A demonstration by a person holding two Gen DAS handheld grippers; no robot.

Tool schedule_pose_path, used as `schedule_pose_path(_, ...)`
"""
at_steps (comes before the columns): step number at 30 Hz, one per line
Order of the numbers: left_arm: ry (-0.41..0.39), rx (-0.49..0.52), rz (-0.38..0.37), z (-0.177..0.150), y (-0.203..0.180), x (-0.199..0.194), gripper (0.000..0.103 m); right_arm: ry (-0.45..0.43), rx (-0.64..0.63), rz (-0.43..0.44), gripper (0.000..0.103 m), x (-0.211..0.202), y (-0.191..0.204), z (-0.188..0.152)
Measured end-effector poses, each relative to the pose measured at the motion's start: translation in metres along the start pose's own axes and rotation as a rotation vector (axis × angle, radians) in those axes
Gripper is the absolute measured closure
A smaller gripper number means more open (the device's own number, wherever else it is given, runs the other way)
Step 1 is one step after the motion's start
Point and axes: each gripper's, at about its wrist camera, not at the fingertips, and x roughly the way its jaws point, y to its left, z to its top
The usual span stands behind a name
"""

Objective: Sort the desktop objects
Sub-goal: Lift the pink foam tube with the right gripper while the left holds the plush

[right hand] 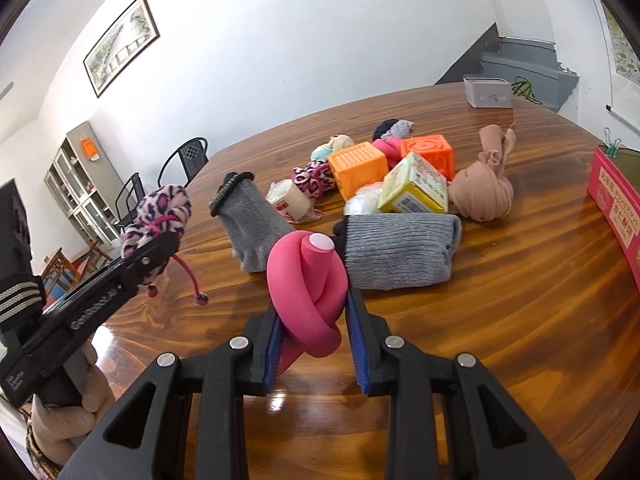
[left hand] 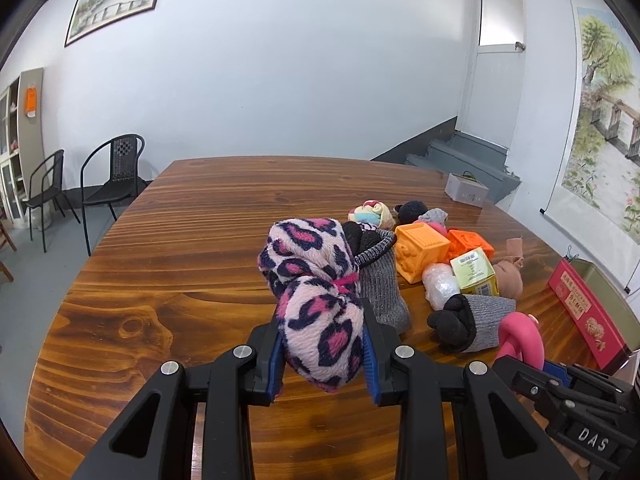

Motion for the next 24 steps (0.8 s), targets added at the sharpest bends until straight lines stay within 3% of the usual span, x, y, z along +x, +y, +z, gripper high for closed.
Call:
schedule_pose_path(7, -0.004, 0.022, -0.027, -0.001, -0.006, -0.003, 0.070, -0.002, 0.019, -0.021, 0.071, -0.001, -0.008, -0.006)
schedule_pose_path(15, 0.010, 0.037, -0.049, -0.002, -0.025, -0.001, 0.070, -0.070, 0.075, -0.052, 0.071, -0.033, -0.039, -0.008)
schedule_pose_path(24, -0.013, 0.148, -0.171, 0.009, -0.103, -0.012, 0.070, -0.219, 0.163, -0.160, 0.071, -0.102, -0.101, -0.002)
